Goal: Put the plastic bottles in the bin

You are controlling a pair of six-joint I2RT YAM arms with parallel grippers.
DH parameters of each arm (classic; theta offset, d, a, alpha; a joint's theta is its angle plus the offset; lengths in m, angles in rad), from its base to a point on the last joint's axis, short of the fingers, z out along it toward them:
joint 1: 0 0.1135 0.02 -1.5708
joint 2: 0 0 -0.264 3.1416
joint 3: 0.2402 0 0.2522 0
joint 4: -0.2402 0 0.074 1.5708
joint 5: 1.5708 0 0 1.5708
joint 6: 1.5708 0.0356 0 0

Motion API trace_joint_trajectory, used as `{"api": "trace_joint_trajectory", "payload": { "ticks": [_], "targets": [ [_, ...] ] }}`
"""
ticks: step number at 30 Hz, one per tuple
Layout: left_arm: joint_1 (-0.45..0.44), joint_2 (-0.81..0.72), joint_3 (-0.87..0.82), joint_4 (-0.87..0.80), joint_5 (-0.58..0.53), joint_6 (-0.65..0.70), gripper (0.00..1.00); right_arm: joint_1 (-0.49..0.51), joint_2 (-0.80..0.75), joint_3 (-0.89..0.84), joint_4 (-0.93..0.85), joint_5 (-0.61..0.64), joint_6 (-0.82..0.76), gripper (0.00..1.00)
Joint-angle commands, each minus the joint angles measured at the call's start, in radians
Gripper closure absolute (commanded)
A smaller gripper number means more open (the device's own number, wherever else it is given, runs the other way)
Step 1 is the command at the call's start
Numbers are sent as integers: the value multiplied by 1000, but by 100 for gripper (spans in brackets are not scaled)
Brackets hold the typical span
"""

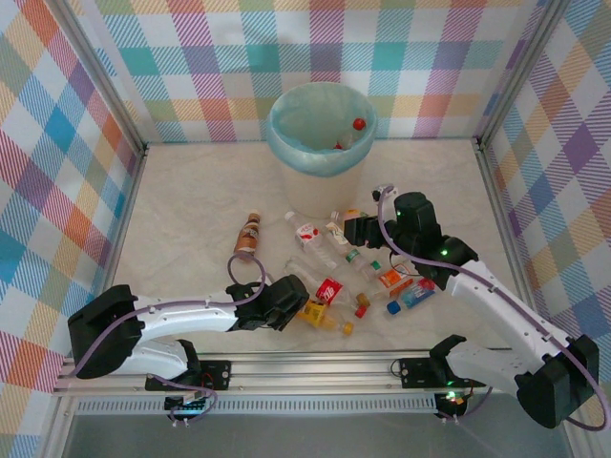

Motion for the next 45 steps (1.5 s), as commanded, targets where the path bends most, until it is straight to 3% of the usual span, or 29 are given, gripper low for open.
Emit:
{"api": "trace_joint_trajectory", "payload": {
  "ticks": [1, 6, 16, 21, 25, 31, 34, 37, 42, 45],
  "targets": [
    [-7, 27, -11, -19, -20, 4, 39, 6, 11, -1, 21, -10, 21, 29],
    [-6, 27, -14, -29, -34, 6, 31, 6, 25, 3, 21, -15, 28, 28],
    [-7, -113, 2, -211, -162, 41, 54, 5, 22, 22, 10, -31, 23, 28],
    [-7, -221, 145, -504, -335, 185, 55, 6, 26, 53, 29, -202, -29, 27],
    [-6, -306, 251, -569, -438, 449, 55, 6, 32, 83, 65, -349, -56, 26],
    [-6, -467, 381, -553, -534, 991, 58, 6, 41, 164, 140, -666, -135, 24],
    [-6, -545, 410, -458, -395, 1333, 60, 6, 59, 214, 124, -799, -198, 22],
    [-7, -587, 440, -431, -234, 1572, 59, 5, 84, 257, 128, -900, -214, 22],
    [-6, -542, 522, -475, -34, 1807, 60, 23, 147, 335, 121, -980, -195, 23],
    [-7, -470, 573, -473, 9, 1881, 60, 63, 184, 382, 87, -967, -193, 25]
  ]
}}
